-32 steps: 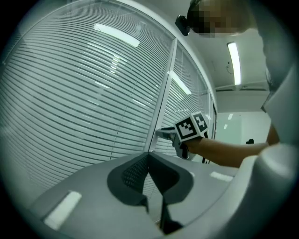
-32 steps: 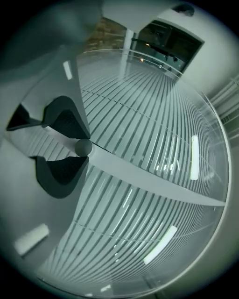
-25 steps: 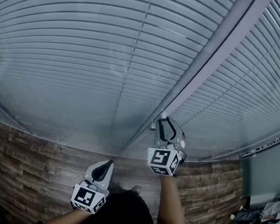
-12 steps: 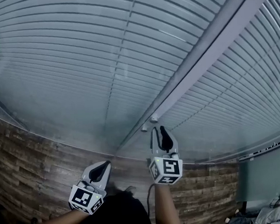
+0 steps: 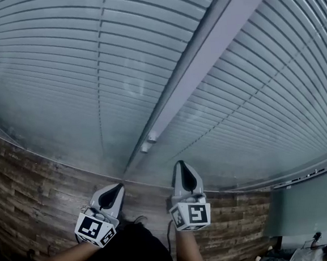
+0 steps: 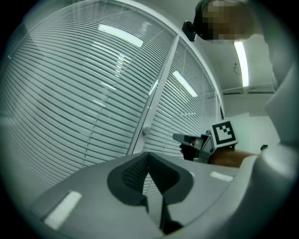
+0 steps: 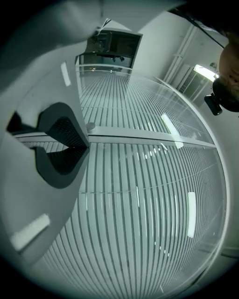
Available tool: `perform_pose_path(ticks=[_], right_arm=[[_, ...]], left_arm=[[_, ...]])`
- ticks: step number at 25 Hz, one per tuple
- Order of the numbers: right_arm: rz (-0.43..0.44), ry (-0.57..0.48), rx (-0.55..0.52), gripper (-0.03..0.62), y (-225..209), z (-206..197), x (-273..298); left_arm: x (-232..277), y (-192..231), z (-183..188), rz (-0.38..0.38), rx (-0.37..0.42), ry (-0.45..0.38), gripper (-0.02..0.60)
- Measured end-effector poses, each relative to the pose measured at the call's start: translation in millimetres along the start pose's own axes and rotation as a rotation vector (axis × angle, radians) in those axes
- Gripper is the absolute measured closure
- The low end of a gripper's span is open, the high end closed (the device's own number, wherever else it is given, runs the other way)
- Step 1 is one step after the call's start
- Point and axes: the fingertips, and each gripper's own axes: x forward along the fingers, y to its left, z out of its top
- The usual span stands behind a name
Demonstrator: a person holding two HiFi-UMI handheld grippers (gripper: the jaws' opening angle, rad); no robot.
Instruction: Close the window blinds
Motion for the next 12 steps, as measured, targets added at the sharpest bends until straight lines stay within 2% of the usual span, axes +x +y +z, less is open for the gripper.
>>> perform_pose_path(ticks=[6, 12], right_arm=[[0.014, -0.032, 0.022, 0.594, -19, 4, -9], [0.054, -0.014, 0.017, 0.594, -18, -7, -17]], left_arm=[[28, -17, 4, 0.038, 0.072, -0.025, 0.583], [41, -31, 12, 0.088, 0.078, -0.056, 0.583]])
